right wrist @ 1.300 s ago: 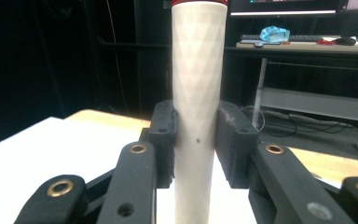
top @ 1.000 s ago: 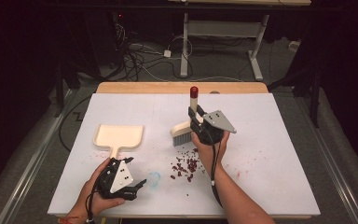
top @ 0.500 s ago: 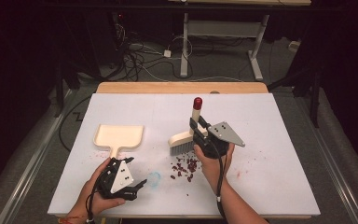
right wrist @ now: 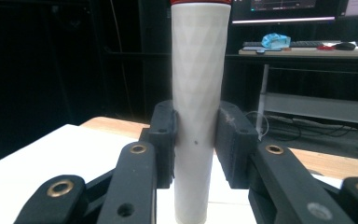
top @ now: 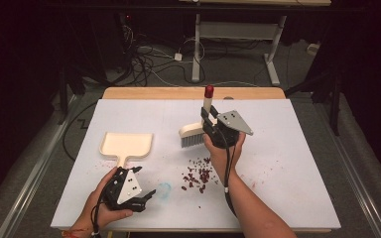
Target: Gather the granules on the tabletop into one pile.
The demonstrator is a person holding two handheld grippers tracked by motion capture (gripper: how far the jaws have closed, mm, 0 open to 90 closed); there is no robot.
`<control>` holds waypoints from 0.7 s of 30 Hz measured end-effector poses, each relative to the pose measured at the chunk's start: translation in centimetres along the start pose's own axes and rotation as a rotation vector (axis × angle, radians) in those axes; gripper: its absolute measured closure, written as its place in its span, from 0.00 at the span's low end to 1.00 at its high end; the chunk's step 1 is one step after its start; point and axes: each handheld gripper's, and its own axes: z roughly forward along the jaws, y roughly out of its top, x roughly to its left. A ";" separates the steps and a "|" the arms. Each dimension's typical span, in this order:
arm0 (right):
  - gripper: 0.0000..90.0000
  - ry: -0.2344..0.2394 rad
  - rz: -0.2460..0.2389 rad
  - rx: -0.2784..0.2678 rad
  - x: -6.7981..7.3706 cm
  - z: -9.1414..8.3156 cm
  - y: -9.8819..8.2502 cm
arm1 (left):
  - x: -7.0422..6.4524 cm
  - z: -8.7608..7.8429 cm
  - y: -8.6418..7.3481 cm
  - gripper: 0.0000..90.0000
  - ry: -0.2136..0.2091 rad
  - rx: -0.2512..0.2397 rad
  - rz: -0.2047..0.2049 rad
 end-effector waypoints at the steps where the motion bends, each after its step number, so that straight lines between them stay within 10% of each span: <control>1: 0.78 -0.015 -0.014 0.010 0.1 0.5 -0.4 | 0.0 0.0 0.0 0.20 0.000 0.001 0.001; 8: 0.78 0.008 -0.045 0.023 0.9 -0.1 -1.7 | -0.1 -0.2 -0.2 0.20 0.005 0.001 -0.001; 21: 0.78 0.044 -0.052 0.004 2.3 -7.6 -3.1 | -0.5 0.1 0.1 0.20 -0.005 0.014 0.007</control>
